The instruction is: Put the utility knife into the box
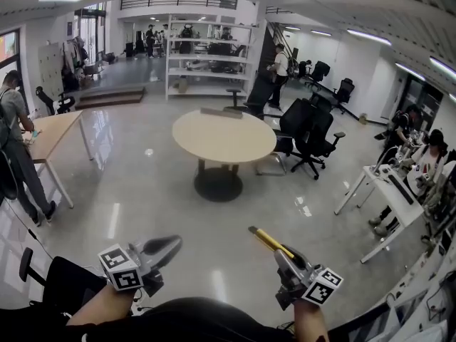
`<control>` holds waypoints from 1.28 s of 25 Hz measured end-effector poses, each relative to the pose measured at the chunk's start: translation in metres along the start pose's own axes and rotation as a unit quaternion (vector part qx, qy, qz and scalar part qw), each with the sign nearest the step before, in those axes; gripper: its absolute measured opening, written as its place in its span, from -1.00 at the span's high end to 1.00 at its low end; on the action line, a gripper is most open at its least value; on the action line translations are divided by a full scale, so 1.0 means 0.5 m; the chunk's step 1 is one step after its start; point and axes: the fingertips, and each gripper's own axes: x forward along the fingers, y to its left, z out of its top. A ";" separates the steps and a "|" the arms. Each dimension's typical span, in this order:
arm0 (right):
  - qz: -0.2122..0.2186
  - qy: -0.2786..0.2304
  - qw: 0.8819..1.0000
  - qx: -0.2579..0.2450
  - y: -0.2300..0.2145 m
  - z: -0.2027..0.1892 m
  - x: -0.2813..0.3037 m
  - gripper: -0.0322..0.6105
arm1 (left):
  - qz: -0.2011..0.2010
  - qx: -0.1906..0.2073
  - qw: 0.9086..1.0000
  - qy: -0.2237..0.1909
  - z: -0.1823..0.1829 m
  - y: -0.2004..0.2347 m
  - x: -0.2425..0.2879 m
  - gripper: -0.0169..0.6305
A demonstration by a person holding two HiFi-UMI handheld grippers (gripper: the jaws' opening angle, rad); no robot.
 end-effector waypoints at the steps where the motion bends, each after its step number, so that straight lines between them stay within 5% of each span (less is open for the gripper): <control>1: -0.002 -0.002 1.000 0.002 -0.010 0.004 -0.009 0.64 | -0.003 -0.002 1.000 0.003 -0.004 -0.004 0.013 0.93; 12: -0.032 -0.002 0.999 0.016 -0.109 0.021 0.048 0.64 | -0.025 -0.029 0.999 0.014 -0.010 0.111 0.106 0.93; 18: -0.048 -0.006 0.999 0.003 -0.190 0.020 0.229 0.64 | -0.051 -0.038 0.998 0.004 0.015 0.327 0.144 0.93; 26: -0.050 -0.012 0.999 -0.012 -0.272 0.058 0.582 0.64 | -0.086 -0.022 0.996 0.001 0.158 0.652 0.195 0.93; 32: -0.051 0.002 0.999 -0.005 -0.355 0.055 0.753 0.63 | -0.073 -0.040 0.997 -0.005 0.190 0.833 0.216 0.93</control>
